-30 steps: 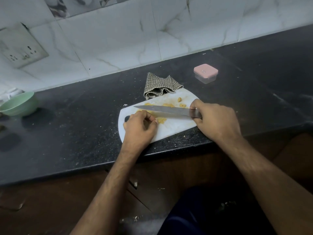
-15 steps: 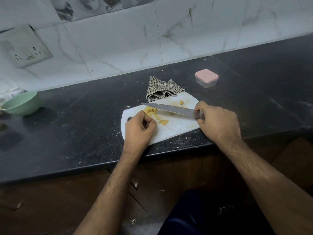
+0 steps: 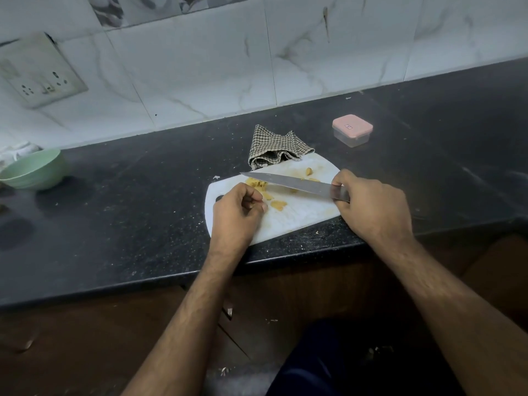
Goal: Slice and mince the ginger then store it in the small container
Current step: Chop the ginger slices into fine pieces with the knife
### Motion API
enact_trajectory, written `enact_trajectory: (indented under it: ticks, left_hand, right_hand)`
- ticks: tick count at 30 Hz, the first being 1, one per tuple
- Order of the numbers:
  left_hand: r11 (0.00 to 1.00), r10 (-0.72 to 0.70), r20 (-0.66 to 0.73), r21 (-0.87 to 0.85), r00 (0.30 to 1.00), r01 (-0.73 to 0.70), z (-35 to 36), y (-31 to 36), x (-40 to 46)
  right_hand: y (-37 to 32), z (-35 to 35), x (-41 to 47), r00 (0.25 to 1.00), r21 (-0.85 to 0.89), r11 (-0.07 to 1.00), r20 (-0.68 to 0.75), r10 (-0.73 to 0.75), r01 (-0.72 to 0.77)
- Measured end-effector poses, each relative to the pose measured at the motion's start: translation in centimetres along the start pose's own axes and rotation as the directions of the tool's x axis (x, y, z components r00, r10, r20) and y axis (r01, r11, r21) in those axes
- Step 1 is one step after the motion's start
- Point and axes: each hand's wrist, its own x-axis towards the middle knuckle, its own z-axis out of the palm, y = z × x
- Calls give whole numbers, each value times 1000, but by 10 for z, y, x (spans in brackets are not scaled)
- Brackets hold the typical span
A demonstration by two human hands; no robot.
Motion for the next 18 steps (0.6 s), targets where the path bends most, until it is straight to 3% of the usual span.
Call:
enact_trajectory:
  ticks: [11,18]
  left_hand:
    - [990,-123,-138,-86,983,112,-2,0,-1]
    - [988,-111,-105,-116,988,98,-4,1,-6]
  right_hand:
    - [0,0,-1,1000,-13,1000,-9,8,-8]
    - [0,1,-2,1000,-15,1000,-4,19,-19]
